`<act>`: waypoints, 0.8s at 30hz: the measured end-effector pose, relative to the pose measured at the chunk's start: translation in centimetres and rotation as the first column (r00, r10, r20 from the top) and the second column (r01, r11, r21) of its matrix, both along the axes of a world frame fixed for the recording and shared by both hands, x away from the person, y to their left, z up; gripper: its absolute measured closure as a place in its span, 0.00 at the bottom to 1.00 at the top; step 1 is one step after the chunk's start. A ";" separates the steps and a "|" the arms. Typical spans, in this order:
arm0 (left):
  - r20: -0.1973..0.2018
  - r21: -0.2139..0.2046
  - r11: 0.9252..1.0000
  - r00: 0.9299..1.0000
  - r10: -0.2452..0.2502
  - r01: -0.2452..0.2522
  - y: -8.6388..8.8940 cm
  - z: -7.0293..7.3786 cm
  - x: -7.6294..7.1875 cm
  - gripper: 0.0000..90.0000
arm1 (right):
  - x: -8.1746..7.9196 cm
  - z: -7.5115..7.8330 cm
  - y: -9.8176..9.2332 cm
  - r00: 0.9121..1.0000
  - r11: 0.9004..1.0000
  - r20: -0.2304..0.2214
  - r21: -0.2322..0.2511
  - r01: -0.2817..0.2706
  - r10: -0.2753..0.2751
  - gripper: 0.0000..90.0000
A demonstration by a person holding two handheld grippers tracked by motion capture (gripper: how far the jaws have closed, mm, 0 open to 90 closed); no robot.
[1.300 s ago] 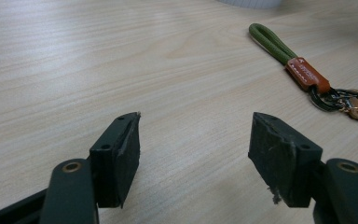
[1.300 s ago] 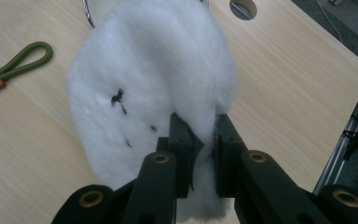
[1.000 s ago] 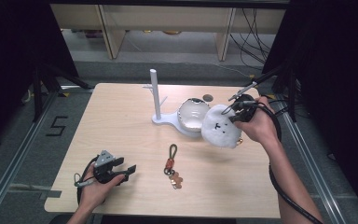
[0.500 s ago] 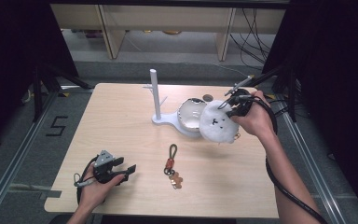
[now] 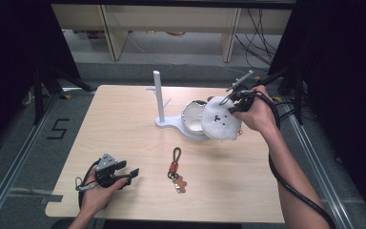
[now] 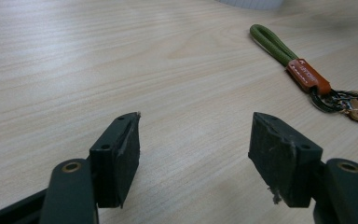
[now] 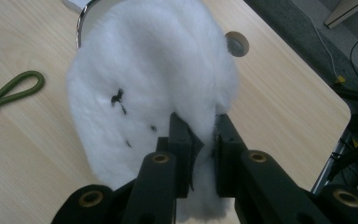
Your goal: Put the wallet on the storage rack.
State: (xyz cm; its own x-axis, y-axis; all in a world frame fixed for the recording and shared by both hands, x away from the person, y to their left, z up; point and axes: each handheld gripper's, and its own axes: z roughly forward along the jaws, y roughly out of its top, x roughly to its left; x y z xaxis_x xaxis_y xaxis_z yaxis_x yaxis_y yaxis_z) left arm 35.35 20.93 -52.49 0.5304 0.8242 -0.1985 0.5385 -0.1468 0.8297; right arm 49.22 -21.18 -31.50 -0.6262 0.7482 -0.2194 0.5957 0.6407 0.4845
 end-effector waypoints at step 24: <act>0.005 0.006 1.000 1.000 0.007 -0.007 0.0 0.0 -0.1 0.37 | 2.5 0.5 2.2 1.000 1.000 0.018 0.014 -0.023 0.023 0.90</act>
State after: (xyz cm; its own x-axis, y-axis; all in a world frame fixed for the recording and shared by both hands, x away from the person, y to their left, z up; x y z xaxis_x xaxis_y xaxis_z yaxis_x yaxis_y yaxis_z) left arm 35.30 20.96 -52.47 0.5259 0.8288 -0.1911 0.5353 -0.1479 0.8316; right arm 51.67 -18.94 -31.02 -0.6391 0.7369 -0.2203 0.5723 0.6470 0.5039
